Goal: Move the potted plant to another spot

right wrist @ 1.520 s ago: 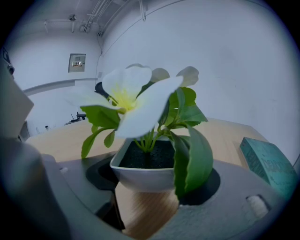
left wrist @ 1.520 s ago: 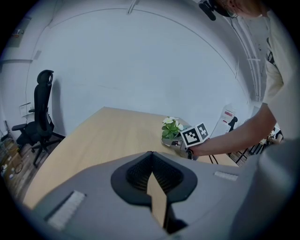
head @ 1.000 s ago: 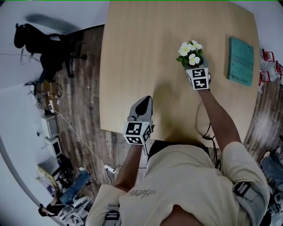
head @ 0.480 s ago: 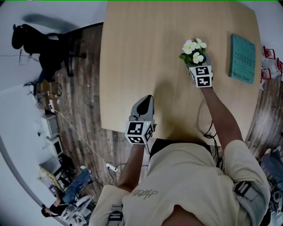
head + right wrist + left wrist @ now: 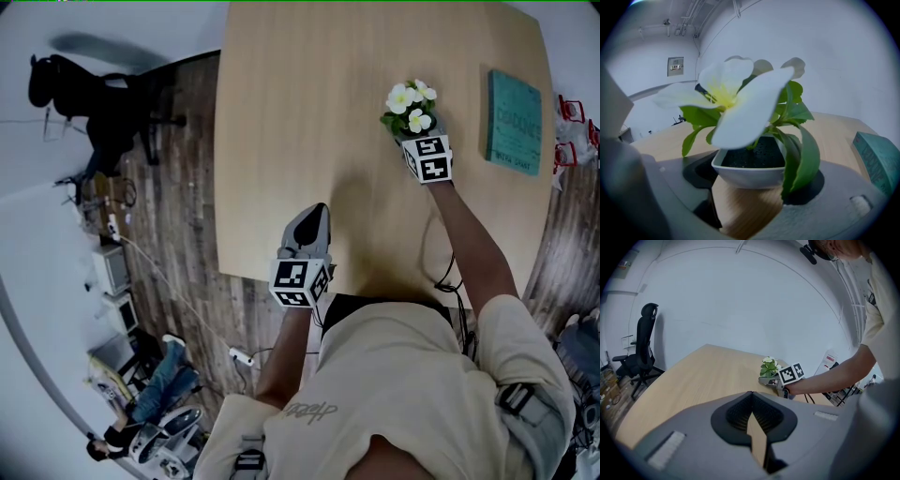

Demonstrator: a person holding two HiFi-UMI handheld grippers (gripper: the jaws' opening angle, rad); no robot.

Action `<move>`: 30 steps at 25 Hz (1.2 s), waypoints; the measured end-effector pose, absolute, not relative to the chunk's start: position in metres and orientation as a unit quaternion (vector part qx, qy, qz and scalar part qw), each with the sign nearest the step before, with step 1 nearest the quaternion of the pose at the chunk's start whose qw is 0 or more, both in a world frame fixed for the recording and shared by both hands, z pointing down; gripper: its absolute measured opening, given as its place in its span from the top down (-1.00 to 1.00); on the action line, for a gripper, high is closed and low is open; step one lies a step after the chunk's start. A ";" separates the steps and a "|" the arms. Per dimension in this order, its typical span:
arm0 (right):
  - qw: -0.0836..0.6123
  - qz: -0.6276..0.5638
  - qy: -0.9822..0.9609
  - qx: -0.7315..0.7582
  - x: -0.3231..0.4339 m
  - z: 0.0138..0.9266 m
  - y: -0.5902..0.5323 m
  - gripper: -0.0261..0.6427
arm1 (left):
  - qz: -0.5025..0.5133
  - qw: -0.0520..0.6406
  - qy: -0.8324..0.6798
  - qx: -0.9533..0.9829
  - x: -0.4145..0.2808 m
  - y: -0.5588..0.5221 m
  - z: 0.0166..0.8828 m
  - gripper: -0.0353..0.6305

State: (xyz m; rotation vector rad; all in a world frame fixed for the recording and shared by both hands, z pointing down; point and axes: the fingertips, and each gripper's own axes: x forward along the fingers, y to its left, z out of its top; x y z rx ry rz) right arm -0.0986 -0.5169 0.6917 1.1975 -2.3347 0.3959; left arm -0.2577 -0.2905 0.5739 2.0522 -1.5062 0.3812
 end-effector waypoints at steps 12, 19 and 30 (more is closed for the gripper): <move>0.259 0.160 -0.842 0.446 -0.083 0.696 -0.504 -0.31 | 0.144 0.275 -0.558 0.770 -0.248 -0.284 0.570 0.85; 0.256 0.163 -0.842 0.446 -0.070 0.691 -0.487 -0.31 | 0.136 0.272 -0.553 0.776 -0.238 -0.278 0.565 0.85; 0.244 0.165 -0.848 0.441 -0.049 0.678 -0.443 -0.31 | 0.140 0.255 -0.540 0.790 -0.231 -0.270 0.556 0.85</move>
